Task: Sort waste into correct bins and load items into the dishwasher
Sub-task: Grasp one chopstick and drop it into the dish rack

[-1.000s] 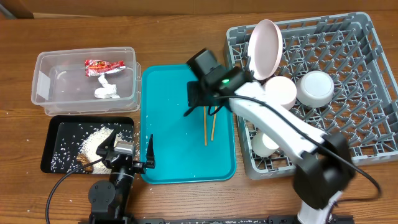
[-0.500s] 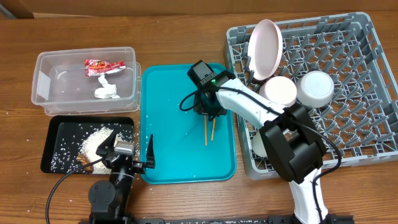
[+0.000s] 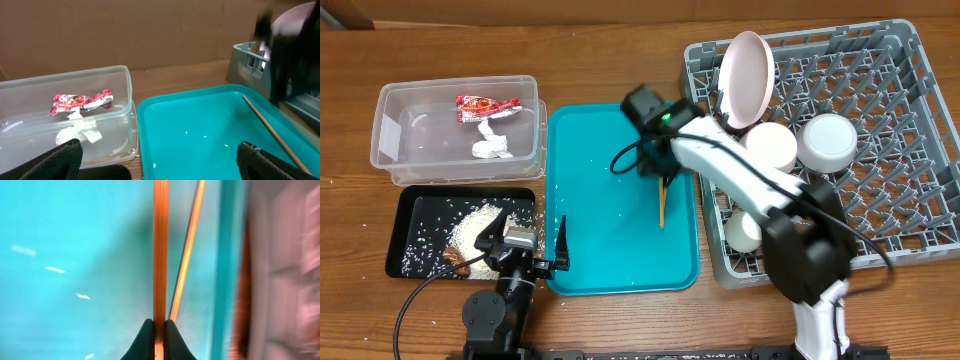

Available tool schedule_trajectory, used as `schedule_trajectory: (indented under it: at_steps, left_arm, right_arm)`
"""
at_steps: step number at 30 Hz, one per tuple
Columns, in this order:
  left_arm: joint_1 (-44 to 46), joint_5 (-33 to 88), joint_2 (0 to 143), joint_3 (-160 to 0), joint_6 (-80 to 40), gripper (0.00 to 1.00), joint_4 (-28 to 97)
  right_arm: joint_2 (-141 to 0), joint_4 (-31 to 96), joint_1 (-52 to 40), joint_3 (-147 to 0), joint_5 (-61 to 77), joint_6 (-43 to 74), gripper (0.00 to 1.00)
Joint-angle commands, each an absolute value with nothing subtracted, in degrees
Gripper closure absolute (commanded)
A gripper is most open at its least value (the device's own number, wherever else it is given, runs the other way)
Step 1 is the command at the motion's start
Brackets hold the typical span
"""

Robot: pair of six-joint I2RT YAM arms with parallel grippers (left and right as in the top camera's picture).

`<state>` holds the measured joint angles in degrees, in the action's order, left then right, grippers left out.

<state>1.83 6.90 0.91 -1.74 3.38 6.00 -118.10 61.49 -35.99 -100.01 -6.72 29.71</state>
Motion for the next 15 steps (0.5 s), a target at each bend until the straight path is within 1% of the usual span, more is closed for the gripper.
schedule_trajectory:
  at_steps: [1, 4, 9, 12, 15]
  left_arm:
    - [1.5, 7.07, 0.32, -1.23, 3.86, 0.0, 5.76]
    - [1.5, 7.07, 0.32, -1.23, 3.86, 0.0, 5.76]
    - [1.5, 7.07, 0.32, -1.23, 3.86, 0.0, 5.76]
    - [1.5, 7.07, 0.32, -1.23, 3.86, 0.0, 5.76]
    - [1.5, 7.07, 0.32, -1.23, 3.88, 0.0, 5.76]
  right_arm:
    - [-107.5, 60.62, -32.95, -103.63, -13.76, 16.01, 0.96]
    - [-106.43, 59.94, -29.45, -103.59, -14.02, 6.81, 0.96]
    - [-107.66, 56.88, -23.79, -101.14, -11.27, -1.04, 0.96]
    - [-109.54, 55.37, -21.39, -100.42, -4.32, -3.14, 0.96]
    - [-111.07, 56.36, -20.93, -100.42, -1.78, -2.79, 0.96]
